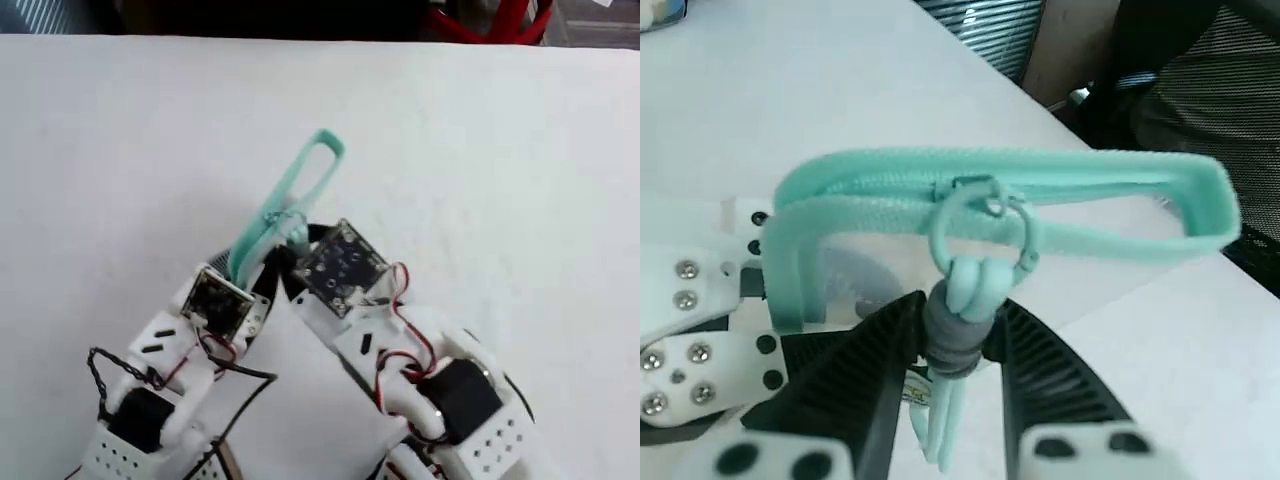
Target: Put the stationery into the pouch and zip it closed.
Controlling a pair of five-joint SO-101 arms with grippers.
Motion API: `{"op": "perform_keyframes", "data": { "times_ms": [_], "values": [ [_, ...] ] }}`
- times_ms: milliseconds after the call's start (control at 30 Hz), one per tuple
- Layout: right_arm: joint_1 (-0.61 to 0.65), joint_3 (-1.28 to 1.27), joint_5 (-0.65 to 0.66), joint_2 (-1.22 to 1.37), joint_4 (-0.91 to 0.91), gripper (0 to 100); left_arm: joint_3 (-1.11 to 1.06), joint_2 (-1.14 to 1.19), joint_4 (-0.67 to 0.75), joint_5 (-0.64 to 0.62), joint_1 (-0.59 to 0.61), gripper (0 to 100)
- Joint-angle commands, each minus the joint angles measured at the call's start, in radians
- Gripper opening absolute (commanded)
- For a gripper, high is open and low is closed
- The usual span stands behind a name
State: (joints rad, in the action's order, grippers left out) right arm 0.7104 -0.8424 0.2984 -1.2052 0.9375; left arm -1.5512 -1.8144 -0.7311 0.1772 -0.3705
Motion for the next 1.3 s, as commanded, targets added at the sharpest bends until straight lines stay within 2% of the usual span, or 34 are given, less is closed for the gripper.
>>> {"op": "perform_keyframes", "data": {
  "times_ms": [0,233,433,600,867,1267],
  "values": [
    [-0.012,0.006,0.005,-0.038,0.007,1.3,0.014,-0.013,0.032,-0.008,0.001,2],
    [-0.035,0.012,0.011,-0.048,0.004,1.8,0.012,-0.013,0.031,-0.008,0.001,2],
    [-0.213,0.103,0.012,-0.039,-0.008,1.8,0.012,-0.013,0.029,-0.008,0.001,2],
    [-0.291,0.206,0.012,-0.03,-0.033,1.8,0.011,-0.013,0.029,-0.008,0.001,2],
    [-0.371,0.307,0.006,0.245,-0.128,1.8,0.012,-0.013,-0.005,-0.008,-0.001,2],
    [-0.407,0.439,0.012,0.522,-0.128,1.8,0.012,-0.013,-0.012,-0.008,-0.001,2]
  ]
}}
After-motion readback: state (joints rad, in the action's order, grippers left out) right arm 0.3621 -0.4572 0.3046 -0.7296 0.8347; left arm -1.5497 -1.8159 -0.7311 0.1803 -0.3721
